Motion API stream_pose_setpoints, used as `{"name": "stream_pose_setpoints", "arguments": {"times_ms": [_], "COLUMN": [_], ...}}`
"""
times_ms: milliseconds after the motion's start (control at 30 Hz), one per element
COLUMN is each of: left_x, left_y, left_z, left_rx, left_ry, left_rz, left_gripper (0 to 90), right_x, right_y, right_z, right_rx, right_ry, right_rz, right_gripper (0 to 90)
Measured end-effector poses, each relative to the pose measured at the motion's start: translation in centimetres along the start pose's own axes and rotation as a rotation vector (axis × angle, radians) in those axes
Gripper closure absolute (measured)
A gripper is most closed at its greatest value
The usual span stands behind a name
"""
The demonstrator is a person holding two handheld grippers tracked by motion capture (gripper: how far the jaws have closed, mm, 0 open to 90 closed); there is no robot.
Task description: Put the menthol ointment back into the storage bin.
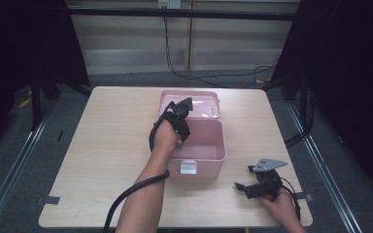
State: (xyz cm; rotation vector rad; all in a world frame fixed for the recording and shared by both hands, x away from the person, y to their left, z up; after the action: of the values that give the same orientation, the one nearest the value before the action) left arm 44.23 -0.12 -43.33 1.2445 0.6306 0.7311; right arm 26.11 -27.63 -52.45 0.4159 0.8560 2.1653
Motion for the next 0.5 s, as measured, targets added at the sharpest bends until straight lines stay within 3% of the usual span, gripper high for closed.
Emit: {"name": "stream_pose_setpoints", "arguments": {"times_ms": [67,500], "left_x": [0.01,-0.20], "left_y": [-0.15,-0.93], "left_z": [-0.06,-0.17], "left_rx": [0.004,0.001], "left_ry": [-0.001,-0.001], "left_rz": [0.015,0.017], "left_gripper": [50.4,50.3], "right_x": [0.00,0.01], "right_y": [0.00,0.00], "right_z": [0.00,0.00], "right_rx": [0.000,0.000], "right_ry": [0.000,-0.001], "right_rz": [0.000,0.000], "right_gripper": [12.6,12.5]}}
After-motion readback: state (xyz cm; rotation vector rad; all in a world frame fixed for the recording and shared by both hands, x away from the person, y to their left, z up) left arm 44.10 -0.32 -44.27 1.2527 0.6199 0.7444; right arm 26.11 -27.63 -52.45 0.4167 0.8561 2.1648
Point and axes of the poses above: each handheld gripper's, and its own axes: y roughly backward along the jaws, z roughly out of its top, x roughly to its left, the point moved 2 cm from there along -y, roughly forward along the jaws
